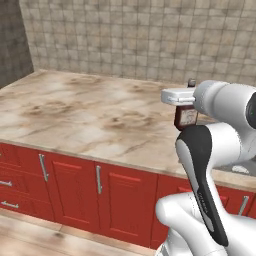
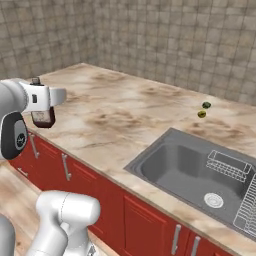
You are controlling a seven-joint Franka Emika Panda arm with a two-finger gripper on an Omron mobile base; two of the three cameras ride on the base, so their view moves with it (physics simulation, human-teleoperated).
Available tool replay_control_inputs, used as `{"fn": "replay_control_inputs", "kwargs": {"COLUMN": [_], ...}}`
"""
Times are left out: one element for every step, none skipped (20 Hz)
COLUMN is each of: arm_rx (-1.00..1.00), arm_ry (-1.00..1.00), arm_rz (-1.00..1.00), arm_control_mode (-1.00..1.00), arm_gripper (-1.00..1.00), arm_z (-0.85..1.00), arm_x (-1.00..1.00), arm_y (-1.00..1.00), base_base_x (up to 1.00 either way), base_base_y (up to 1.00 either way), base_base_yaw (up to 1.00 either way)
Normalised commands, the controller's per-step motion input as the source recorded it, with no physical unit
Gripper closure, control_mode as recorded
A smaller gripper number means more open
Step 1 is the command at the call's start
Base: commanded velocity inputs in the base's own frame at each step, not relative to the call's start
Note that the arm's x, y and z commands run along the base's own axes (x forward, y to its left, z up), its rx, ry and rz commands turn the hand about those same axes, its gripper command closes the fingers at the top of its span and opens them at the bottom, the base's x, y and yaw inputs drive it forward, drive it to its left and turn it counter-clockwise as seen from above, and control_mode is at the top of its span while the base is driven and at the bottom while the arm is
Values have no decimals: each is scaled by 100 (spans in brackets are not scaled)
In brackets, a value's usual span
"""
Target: Move the ketchup and ketchup from the cabinet to the dining counter.
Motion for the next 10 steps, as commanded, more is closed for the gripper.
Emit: {"fn": "replay_control_inputs", "kwargs": {"arm_rx": [0,0,0,0,0,0,0,0,0,0], "arm_ry": [0,0,0,0,0,0,0,0,0,0], "arm_rz": [0,0,0,0,0,0,0,0,0,0], "arm_control_mode": [100,100,100,100,100,100,100,100,100,100], "arm_gripper": [100,100,100,100,100,100,100,100,100,100], "arm_z": [0,0,0,0,0,0,0,0,0,0], "arm_x": [0,0,0,0,0,0,0,0,0,0], "arm_y": [0,0,0,0,0,0,0,0,0,0], "base_base_x": [65,65,65,65,65,65,64,63,62,61], "base_base_y": [62,61,61,60,60,61,61,62,63,64], "base_base_yaw": [-5,-6,-7,-7,-8,-8,-8,-8,-8,-8]}}
